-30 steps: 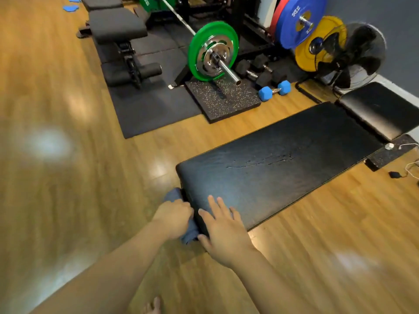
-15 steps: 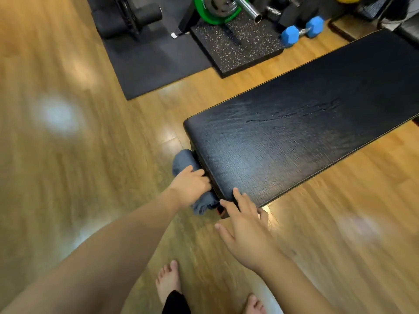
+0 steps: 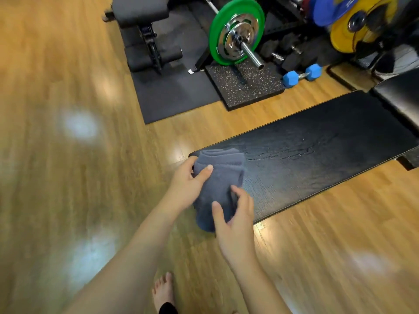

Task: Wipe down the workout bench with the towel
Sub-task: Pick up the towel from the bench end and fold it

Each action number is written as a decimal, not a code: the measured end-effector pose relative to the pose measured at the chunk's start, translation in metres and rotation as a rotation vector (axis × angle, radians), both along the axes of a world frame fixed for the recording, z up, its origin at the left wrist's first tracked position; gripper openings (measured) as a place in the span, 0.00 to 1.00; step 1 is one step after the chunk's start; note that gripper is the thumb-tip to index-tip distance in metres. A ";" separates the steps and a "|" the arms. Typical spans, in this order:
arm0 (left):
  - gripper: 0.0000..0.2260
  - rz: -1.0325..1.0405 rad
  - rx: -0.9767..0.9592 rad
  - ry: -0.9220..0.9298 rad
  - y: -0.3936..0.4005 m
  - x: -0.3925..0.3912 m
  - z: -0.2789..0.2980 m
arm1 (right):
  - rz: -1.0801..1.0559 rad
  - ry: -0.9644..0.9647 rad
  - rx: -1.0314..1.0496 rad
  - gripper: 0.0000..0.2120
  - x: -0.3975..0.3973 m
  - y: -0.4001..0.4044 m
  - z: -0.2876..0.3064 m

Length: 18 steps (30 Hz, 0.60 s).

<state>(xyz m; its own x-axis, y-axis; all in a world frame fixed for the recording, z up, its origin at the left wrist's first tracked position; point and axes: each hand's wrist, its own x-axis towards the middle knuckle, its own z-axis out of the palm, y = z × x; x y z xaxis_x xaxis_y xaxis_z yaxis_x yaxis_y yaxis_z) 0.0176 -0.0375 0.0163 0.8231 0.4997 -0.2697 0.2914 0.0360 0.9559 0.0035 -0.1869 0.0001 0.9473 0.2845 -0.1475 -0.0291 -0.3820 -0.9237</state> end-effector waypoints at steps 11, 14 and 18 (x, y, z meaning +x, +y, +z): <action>0.15 0.126 -0.681 -0.126 -0.054 0.039 -0.002 | -0.045 -0.143 -0.324 0.36 0.111 -0.033 0.043; 0.17 0.331 -0.838 -0.168 -0.069 0.045 -0.024 | 0.017 -0.426 -0.477 0.17 0.112 -0.023 0.028; 0.20 0.470 -0.968 -0.145 -0.084 0.051 -0.041 | 0.083 -0.470 -0.450 0.17 0.118 -0.020 0.010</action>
